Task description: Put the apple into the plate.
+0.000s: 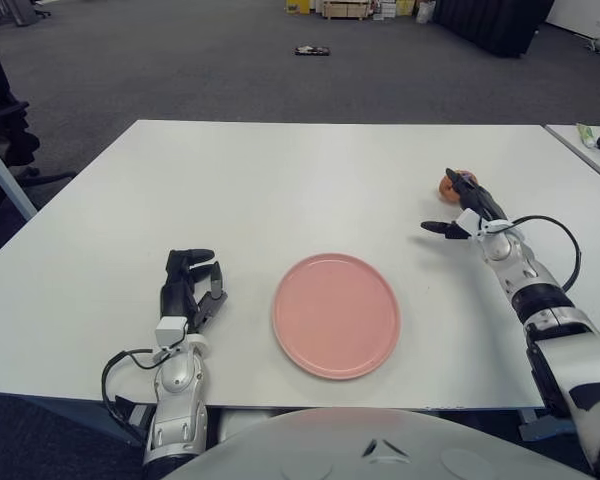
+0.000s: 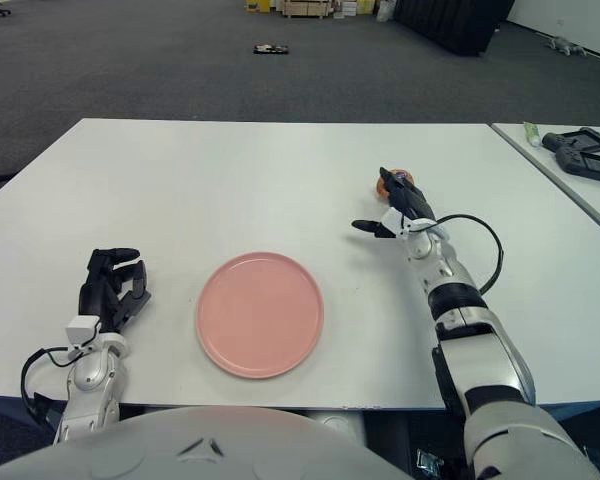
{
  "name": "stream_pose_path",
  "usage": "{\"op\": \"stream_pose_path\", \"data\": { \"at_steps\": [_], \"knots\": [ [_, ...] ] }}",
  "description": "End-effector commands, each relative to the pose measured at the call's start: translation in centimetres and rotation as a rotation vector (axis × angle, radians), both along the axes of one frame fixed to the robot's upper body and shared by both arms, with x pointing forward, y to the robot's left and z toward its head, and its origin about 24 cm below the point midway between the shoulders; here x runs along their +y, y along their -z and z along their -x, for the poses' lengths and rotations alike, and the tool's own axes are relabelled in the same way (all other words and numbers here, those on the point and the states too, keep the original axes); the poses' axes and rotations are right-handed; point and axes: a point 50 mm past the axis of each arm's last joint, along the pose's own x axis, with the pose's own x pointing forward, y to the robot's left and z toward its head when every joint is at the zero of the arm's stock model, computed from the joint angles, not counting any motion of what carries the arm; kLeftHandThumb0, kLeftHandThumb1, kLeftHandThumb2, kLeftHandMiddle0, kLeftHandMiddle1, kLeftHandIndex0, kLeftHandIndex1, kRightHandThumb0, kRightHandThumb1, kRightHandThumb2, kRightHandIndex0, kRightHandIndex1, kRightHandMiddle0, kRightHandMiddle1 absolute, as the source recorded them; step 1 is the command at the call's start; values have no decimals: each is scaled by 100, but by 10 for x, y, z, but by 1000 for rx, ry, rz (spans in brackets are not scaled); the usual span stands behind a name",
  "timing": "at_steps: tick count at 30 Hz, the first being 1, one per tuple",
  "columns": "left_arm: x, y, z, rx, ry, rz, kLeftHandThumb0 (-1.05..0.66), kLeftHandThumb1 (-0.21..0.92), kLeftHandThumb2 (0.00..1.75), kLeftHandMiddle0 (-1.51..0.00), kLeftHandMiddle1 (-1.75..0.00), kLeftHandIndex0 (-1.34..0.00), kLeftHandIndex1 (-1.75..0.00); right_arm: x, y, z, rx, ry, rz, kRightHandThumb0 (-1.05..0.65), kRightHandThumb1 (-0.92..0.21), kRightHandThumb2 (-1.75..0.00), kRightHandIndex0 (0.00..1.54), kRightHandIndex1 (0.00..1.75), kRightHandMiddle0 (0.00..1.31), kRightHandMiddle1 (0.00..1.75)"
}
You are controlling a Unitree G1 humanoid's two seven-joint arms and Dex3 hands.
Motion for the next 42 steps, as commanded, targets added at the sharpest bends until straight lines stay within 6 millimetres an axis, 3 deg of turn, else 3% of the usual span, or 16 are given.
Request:
{"op": "stream_pose_path", "data": {
  "at_steps": [1, 30, 42],
  "knots": [
    [0, 7, 4, 40, -10, 5, -36, 81, 69, -43, -154, -26, -175, 0, -10, -10, -19, 23, 16, -103, -69, -32, 0, 0, 0, 0],
    [3, 8, 6, 53, -7, 0, -36, 78, 73, -41, -153, -27, -175, -14, -48, -40, -76, 219, 73, -100, -74, -34, 0, 0, 0, 0],
    [3, 8, 7, 59, -7, -3, -36, 79, 71, -42, -154, -27, -175, -11, -46, -42, -20, 249, 122, -99, -76, -35, 0, 0, 0, 0]
  ]
}}
